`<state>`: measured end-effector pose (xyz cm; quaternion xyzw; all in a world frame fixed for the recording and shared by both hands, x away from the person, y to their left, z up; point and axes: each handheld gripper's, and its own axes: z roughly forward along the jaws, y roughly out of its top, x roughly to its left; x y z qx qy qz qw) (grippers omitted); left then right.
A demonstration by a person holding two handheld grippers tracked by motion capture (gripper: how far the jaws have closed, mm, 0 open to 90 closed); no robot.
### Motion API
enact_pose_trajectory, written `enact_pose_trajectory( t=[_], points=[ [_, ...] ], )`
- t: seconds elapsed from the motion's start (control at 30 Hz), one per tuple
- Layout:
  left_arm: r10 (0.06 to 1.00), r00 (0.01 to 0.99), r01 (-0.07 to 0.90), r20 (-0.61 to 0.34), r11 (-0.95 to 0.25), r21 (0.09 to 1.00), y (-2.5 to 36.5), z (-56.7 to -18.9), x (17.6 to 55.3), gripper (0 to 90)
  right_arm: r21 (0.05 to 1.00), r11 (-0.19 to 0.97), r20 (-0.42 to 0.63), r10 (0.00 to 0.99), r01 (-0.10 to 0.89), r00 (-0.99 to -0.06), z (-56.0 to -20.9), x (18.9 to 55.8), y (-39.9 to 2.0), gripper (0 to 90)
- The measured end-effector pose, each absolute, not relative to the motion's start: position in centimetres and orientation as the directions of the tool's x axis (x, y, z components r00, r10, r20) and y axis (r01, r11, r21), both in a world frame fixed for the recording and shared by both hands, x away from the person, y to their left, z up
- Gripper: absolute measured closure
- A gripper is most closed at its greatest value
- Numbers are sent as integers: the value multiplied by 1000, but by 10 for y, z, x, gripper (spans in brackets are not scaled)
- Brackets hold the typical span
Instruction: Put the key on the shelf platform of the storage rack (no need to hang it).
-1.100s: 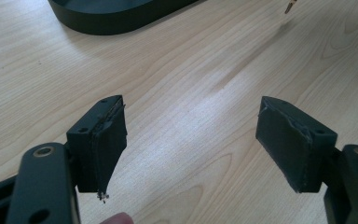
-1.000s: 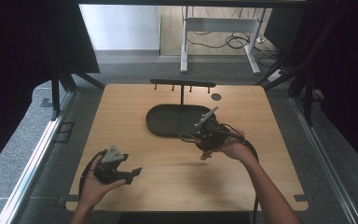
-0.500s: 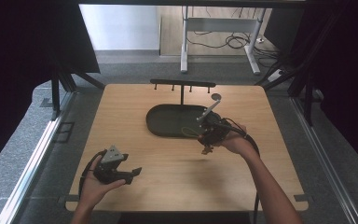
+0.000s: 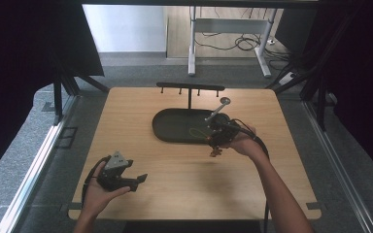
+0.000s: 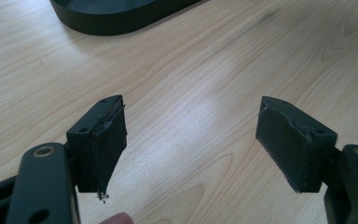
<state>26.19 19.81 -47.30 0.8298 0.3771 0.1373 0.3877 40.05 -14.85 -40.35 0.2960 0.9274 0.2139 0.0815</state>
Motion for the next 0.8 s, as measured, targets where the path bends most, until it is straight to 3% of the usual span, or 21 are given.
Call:
enact_pose_trajectory(
  t=[0.8],
  points=[
    [727, 684, 516, -62, -422, 745, 195, -473, 262, 248, 434, 712, -14, 618, 552, -786, -402, 424, -152, 667]
  ],
)
